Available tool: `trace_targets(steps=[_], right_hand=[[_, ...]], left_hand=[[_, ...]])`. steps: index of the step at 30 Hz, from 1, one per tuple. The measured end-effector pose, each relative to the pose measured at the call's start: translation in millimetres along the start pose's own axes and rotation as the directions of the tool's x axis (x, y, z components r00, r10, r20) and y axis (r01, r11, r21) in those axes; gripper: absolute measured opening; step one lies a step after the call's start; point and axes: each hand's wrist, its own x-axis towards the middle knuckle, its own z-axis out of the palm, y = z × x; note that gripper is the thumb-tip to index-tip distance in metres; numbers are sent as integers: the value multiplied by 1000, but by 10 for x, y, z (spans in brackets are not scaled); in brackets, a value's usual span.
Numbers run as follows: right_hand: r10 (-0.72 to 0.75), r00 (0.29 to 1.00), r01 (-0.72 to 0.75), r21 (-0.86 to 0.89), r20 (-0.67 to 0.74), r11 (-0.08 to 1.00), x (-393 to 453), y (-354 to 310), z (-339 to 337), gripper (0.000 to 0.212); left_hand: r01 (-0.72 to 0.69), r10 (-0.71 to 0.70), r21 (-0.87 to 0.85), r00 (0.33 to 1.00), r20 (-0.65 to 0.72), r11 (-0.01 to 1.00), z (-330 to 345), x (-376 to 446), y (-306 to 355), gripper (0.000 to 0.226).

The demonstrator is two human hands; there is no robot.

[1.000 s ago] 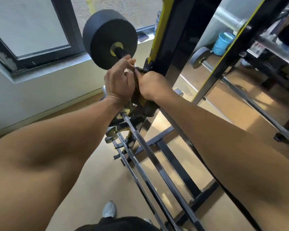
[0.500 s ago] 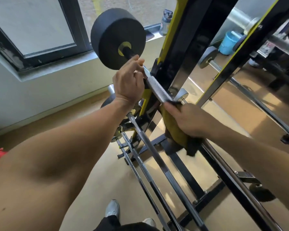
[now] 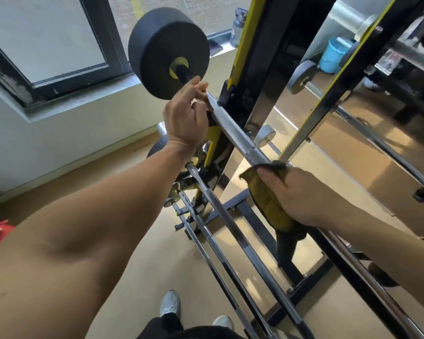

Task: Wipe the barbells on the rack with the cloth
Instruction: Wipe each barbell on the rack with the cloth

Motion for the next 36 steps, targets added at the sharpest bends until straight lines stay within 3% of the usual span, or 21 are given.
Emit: trace_targets(steps=[3,5,8,12,21,23,26,28,30,31,35,36], right_hand=[[39,996,-38,15,-86,999,285,-216,-27,65],[-18,990,14,-32,-140,999,561,-406,-33,65],[-122,954,78,-163,-274,983,967,-720,18,46],[-77,891,-42,-249,-447,968,1201,-881,152,31],[-70,859,-163,-400,-507,902,559,-475,300,47],[-54,848,-218,-441,-527,871,226,-347,379,40],[-108,813,-292,-560,-572,776,-314,-228,617,42],[-227,798,-174,-574,-558,800,-657,-109,761,47],[-301,761,-24,-488,-574,872,-993,51,863,44],[-284,749,29,-399,-598,916,-1169,118,920,42],[-66,747,85,-4,-662,996,-1921,327,1199,31],[9,746,69,91,-666,993,-2096,381,1274,25]], left_hand=[[-23,23,1,1000,-3,1000,-5,-10,5,33],[-7,7,3,1000,11,1000,-11,6,16,34],[16,-16,11,1000,27,1000,-24,-1,24,34],[43,-45,20,997,68,999,-52,15,44,37],[283,-255,-87,936,242,955,-154,-33,249,19],[311,-285,-68,924,257,948,-239,-36,352,14],[119,-121,68,992,20,991,-363,-269,608,28],[-51,54,-115,998,24,992,-402,-621,917,32],[-57,167,-369,948,273,928,-477,-1061,1328,26],[0,211,-453,885,415,892,-520,-1278,1510,25],[225,267,-490,615,742,842,-613,-1971,1972,26],[333,265,-478,520,812,813,-644,-2113,2066,29]])
